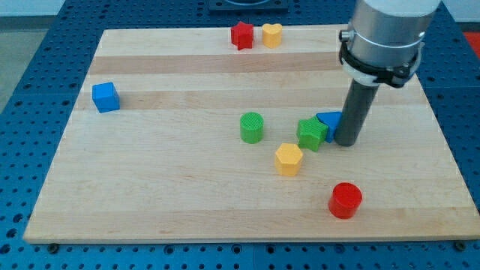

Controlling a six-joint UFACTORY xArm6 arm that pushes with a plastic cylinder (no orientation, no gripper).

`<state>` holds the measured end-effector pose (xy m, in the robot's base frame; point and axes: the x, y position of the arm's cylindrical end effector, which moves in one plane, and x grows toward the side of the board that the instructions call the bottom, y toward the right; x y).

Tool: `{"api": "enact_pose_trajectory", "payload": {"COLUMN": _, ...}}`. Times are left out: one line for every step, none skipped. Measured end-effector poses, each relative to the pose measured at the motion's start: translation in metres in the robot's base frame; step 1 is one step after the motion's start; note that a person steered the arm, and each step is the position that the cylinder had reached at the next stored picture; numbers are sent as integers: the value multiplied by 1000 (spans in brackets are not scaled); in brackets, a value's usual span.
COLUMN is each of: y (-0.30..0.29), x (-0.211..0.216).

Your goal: Move the blue triangle into the red star

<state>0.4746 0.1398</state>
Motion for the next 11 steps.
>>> {"api": "enact_pose_trajectory", "payload": {"y": -17, "x": -15}}
{"api": "enact_pose_trajectory", "payload": {"y": -35, "x": -29}}
{"api": "enact_pose_trajectory", "payload": {"y": -42, "x": -47}}
{"api": "enact_pose_trajectory", "payload": {"y": -55, "x": -71}}
{"api": "enact_pose_trajectory", "payload": {"y": -70, "x": -95}}
{"api": "enact_pose_trajectory", "payload": {"y": -81, "x": -118}}
{"api": "enact_pose_trajectory", "payload": {"y": -95, "x": -143}}
{"api": "enact_pose_trajectory", "payload": {"y": -113, "x": -169}}
{"api": "enact_pose_trajectory", "payload": {"y": -128, "x": -190}}
{"api": "enact_pose_trajectory", "payload": {"y": -133, "x": -193}}
{"api": "enact_pose_trajectory", "payload": {"y": -133, "x": -171}}
